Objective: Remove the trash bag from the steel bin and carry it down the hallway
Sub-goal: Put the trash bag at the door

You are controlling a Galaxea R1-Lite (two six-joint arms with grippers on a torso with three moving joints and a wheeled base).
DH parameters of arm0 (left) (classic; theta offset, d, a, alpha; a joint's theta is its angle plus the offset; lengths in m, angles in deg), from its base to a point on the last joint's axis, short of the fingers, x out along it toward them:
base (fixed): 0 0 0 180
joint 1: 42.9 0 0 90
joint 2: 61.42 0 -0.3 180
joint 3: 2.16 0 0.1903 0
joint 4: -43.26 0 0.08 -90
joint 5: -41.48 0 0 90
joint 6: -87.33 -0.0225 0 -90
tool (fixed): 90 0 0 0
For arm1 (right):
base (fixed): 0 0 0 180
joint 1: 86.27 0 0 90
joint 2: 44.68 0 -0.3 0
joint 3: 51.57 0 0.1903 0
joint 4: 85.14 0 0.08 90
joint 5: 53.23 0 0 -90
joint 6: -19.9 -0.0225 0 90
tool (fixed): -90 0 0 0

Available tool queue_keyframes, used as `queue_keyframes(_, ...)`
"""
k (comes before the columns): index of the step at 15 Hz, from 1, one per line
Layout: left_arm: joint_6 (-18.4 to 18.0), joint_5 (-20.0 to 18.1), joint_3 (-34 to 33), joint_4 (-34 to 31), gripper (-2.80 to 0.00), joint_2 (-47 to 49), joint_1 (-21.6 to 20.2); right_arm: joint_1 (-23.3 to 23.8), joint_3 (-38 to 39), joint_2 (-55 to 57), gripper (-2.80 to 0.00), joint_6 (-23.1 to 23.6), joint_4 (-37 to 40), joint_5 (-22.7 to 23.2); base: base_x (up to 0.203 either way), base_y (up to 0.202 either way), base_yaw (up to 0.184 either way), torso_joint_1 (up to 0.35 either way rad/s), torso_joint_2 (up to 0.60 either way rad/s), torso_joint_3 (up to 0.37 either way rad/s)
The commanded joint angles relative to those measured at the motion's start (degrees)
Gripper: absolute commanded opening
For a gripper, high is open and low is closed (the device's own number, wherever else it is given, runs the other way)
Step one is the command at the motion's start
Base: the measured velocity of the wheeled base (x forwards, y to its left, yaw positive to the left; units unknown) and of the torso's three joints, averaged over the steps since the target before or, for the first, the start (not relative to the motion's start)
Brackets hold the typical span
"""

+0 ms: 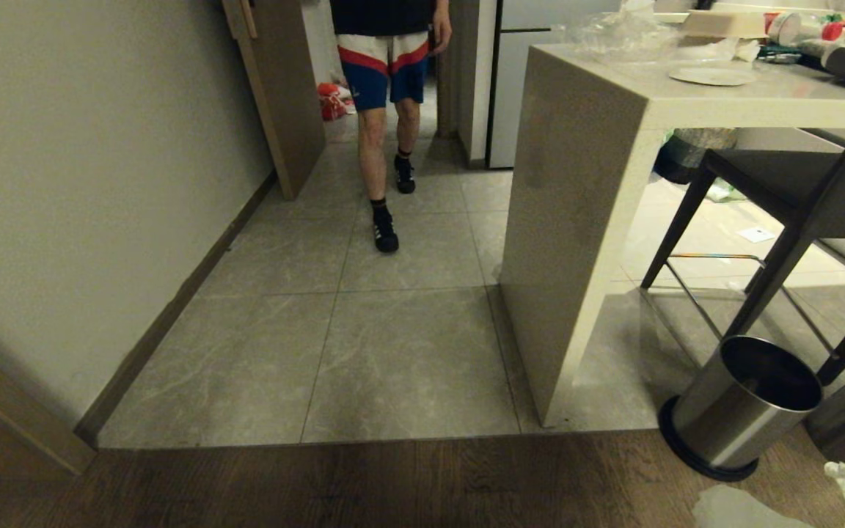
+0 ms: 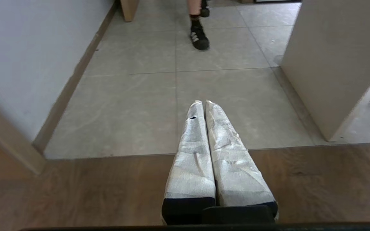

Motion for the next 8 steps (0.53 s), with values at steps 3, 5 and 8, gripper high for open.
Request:
queue_keyframes(3, 0.0, 0.0, 0.0, 0.0, -2.8, 0.1, 0.0, 0.0, 0.0, 0.1, -2.8, 0.0, 0.0, 0.0, 0.0, 0.195, 0.002, 0.004, 0.0, 0.005)
queue_keyframes(5, 0.0, 0.0, 0.0, 0.0, -2.8, 0.1, 0.0, 0.0, 0.0, 0.1, -2.8, 0.0, 0.0, 0.0, 0.0, 0.161, 0.006, 0.007, 0.0, 0.004)
queue_keyframes(8, 0.0, 0.0, 0.0, 0.0, -2.8, 0.1, 0.0, 0.0, 0.0, 0.1, -2.8, 0.0, 0.0, 0.0, 0.0, 0.025, 0.0, 0.0, 0.0, 0.0)
